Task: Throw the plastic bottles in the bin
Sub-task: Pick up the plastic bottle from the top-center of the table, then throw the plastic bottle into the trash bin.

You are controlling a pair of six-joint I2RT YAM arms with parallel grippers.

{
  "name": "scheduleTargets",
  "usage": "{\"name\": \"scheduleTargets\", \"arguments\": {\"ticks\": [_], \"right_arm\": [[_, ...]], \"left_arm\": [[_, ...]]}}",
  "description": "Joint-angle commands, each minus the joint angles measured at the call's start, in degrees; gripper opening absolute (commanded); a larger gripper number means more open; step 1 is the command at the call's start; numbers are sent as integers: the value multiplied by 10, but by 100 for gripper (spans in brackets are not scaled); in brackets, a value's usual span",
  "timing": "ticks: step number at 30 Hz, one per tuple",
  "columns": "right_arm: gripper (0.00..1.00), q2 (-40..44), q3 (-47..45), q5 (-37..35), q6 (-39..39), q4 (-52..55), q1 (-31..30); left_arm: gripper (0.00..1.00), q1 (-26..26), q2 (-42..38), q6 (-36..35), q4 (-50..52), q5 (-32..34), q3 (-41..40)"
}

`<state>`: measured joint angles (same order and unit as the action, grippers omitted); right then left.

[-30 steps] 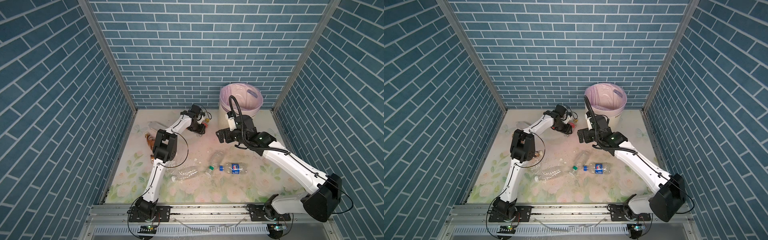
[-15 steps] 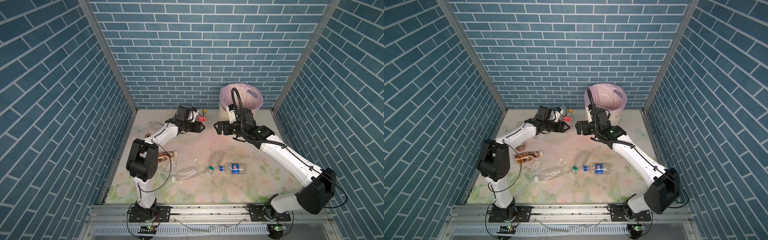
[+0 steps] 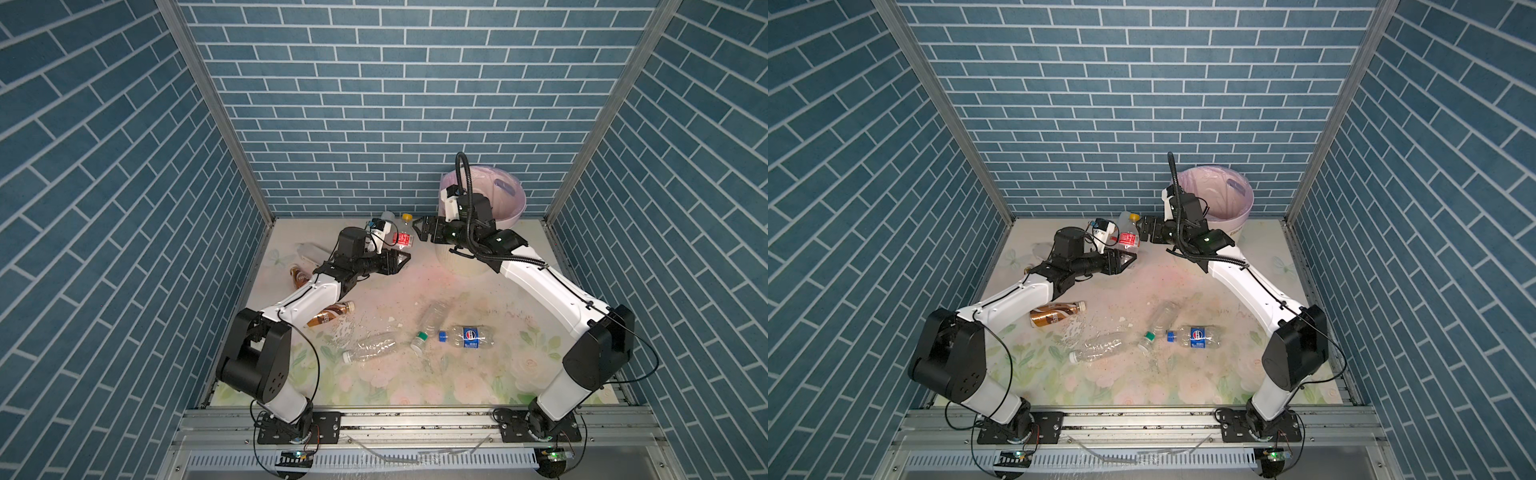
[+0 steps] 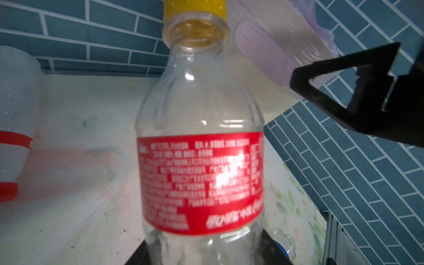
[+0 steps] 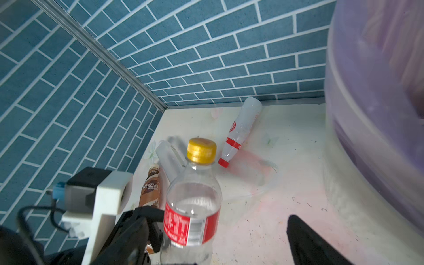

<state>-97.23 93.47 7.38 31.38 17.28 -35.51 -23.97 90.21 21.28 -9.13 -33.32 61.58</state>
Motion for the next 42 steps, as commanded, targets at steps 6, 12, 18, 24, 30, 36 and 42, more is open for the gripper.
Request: {"name": "scheduleTargets", "arguments": {"ticks": [6,12,18,24,30,36,42], "right_arm": [[73,-64,74,33,23,0,2],[50,-92,98,56,35,-4,2],[15,-94,107,55,33,3,1],[0,-71,134,30,-4,35,2],[0,-28,188,-45,-89,91,2],[0,63,217,-164,-205,90,2],[0,180,186,-308,-325,-20,4]], "left_arm": [[61,-21,-38,-8,-38,-5,-26],[61,-33,-39,-17,-33,0,-23],[69,-34,-40,-18,-28,10,-20],[99,-34,-65,-25,3,38,-5],[99,-34,-120,-54,49,73,18],[99,-34,-129,-80,107,83,80],[99,-34,-113,-98,131,85,123]]}}
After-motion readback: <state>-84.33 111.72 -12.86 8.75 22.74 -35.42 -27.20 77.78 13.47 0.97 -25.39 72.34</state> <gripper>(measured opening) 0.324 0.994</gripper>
